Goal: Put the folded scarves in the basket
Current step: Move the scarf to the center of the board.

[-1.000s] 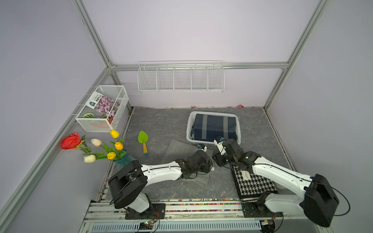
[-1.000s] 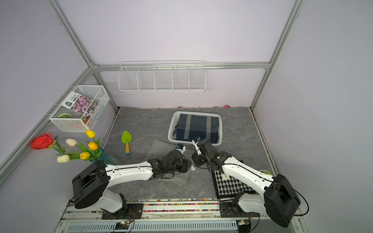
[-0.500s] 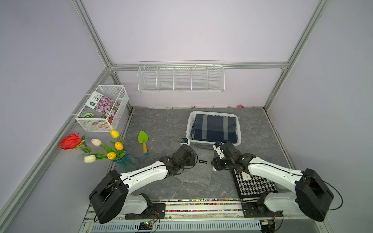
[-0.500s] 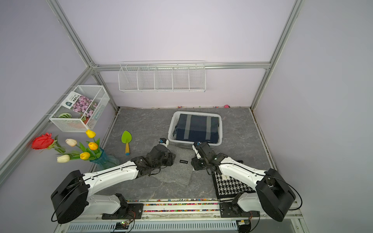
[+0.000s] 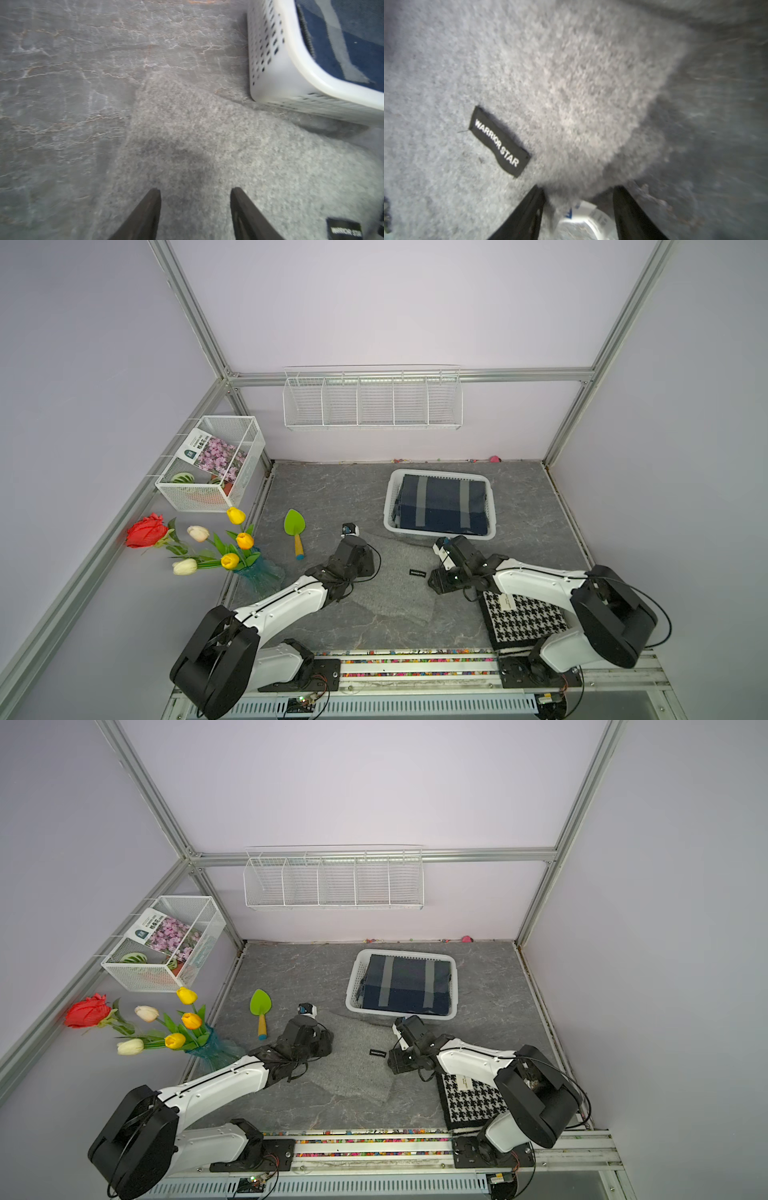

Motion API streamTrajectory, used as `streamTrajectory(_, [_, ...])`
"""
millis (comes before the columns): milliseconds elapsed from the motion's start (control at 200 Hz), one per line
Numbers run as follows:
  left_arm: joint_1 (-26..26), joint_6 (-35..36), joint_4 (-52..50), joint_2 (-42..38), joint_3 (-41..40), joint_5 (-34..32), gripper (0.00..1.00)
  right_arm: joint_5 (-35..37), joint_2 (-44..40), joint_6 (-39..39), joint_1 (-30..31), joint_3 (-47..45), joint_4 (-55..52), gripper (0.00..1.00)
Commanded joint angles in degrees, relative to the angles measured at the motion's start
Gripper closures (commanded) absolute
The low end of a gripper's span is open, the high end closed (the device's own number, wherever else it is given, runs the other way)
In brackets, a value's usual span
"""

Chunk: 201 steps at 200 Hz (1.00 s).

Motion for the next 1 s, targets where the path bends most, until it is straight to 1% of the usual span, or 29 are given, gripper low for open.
streamTrajectory(0, [0.02,1.72,2.07,0.15,-0.82,1.38,0.42,-5.52,1.98,2.12,-0.4,-1.89,3.46,0.41])
streamTrajectory(110, [0.02,1.18,2.71,1.67,-0.93,2.94,0.42,-9.06,5.2,2.71,-1.64,-1.46,4.55,0.41])
streamTrajectory(200, [0.01,1.27,2.46,2.46,-0.62,3.63,0.42,-9.15,6.36,2.83,-1.86,-1.32,4.43,0.41])
streamTrajectory(280, [0.02,1.32,2.66,2.53,-0.64,4.19,0.43,-8.1,5.78,2.01,-2.1,-1.27,3.14,0.5])
streamTrajectory(330, [0.02,1.18,2.71,2.6,-0.77,4.56,0.44,-5.78,5.0,1.18,-2.33,-1.27,1.45,0.59])
streamTrajectory(360, [0.02,1.25,2.67,2.62,-0.7,4.93,0.44,-4.43,4.36,0.61,-2.54,-1.26,0.32,0.62])
streamTrajectory(420, [0.02,1.22,2.54,2.5,-0.6,5.3,0.45,-2.74,3.0,-0.07,-3.74,-1.97,-0.79,0.75])
streamTrajectory(460, [0.02,1.18,2.61,2.2,-0.77,5.62,0.49,-2.38,1.79,-0.59,-5.0,-2.68,-1.33,0.84])
streamTrajectory(495, [0.02,1.31,2.83,1.96,-0.92,6.05,0.53,-2.23,0.53,-1.1,-6.45,-3.21,-1.8,0.86])
streamTrajectory(540, [0.02,1.08,3.38,1.88,-1.34,6.17,0.55,-0.96,-1.27,-1.47,-7.93,-3.87,-2.49,0.85])
streamTrajectory(665, [0.02,0.87,3.12,2.2,-1.06,6.64,0.53,0.81,-5.42,-2.11,-9.7,-5.16,-3.28,0.83])
streamTrajectory(700, [0.02,0.89,3.1,1.89,-1.06,6.64,0.53,0.88,-5.87,-2.26,-9.68,-5.18,-3.72,0.78])
streamTrajectory(750, [0.02,0.91,2.98,1.23,-1.35,6.36,0.51,1.0,-6.24,-2.32,-9.72,-5.07,-4.18,0.62])
streamTrajectory(795, [0.03,0.91,2.97,0.71,-1.52,6.12,0.5,1.67,-6.69,-2.39,-9.69,-4.96,-4.7,0.55])
streamTrajectory(845, [0.02,0.83,2.89,0.31,-1.69,5.68,0.49,2.64,-7.6,-2.45,-9.69,-4.83,-5.17,0.51])
streamTrajectory(999, [0.02,0.82,2.72,0.2,-1.7,3.69,0.47,4.74,-10.88,-1.16,-9.94,-4.88,-5.75,0.46])
